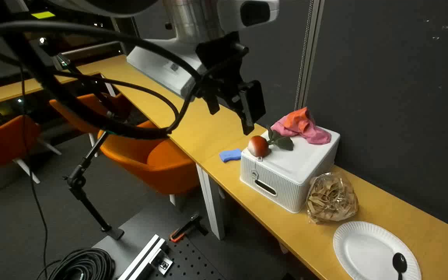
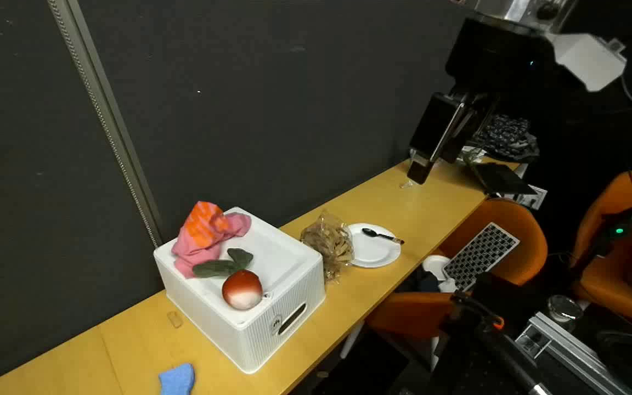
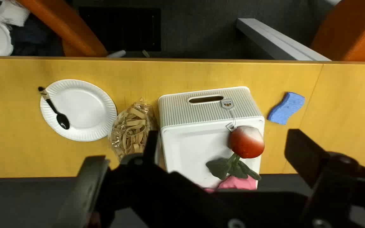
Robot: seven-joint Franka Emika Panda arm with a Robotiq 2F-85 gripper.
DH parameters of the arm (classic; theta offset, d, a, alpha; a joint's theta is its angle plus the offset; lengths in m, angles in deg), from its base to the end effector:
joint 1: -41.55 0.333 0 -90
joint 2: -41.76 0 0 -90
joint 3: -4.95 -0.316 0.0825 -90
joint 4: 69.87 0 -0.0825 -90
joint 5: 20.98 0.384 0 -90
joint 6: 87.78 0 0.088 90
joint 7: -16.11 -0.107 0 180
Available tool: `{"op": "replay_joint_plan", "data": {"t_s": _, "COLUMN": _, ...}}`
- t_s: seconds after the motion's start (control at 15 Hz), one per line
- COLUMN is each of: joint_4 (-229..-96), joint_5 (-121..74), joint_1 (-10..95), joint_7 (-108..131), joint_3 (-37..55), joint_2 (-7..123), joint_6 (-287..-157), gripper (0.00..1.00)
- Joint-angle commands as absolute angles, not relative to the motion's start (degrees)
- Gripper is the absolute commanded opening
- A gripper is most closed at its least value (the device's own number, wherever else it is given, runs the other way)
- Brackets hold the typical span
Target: Put some rubber bands on the plate then put the plate on the basket
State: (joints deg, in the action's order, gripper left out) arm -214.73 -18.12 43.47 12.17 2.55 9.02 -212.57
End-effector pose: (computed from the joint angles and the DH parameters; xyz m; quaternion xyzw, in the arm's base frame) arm 0.3934 0.0325 0.4900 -0.9938 0.0107 -0.1092 0.0182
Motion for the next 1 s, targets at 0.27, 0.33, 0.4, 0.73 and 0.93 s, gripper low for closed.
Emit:
{"op": "replay_joint_plan", "data": {"t_s": 0.27, "joint_4": -214.59, "joint_5": -18.11, "joint_1": 43.42, "joint_7": 12.20, "joint_3": 2.52, "joint_2": 9.03, "joint_6": -212.38, "gripper": 1.00}}
{"op": "replay_joint_plan", "data": {"t_s": 0.33, "joint_4": -214.59, "joint_5": -18.11, "joint_1": 43.42, "joint_7": 12.20, "joint_3": 2.52, "joint_2": 9.03, "joint_6": -212.38, "gripper": 1.00}}
{"op": "replay_joint_plan", "data": {"t_s": 0.4, "joint_4": -214.59, "joint_5": -18.11, "joint_1": 43.42, "joint_7": 12.20, "joint_3": 2.52, "joint_2": 9.03, "joint_6": -212.38, "gripper": 1.00}}
{"op": "replay_joint_plan", "data": {"t_s": 0.73, "joint_4": -216.71, "joint_5": -19.47, "joint_1": 43.35, "joint_7": 11.15, "joint_3": 1.10, "joint_2": 7.61, "joint_6": -214.47, "gripper": 1.00}}
{"op": "replay_joint_plan", "data": {"t_s": 0.93, "joint_4": -216.92, "joint_5": -23.69, "joint_1": 43.81, "joint_7": 10.99, "joint_3": -2.20, "joint_2": 6.19, "joint_6": -213.35, "gripper": 1.00}}
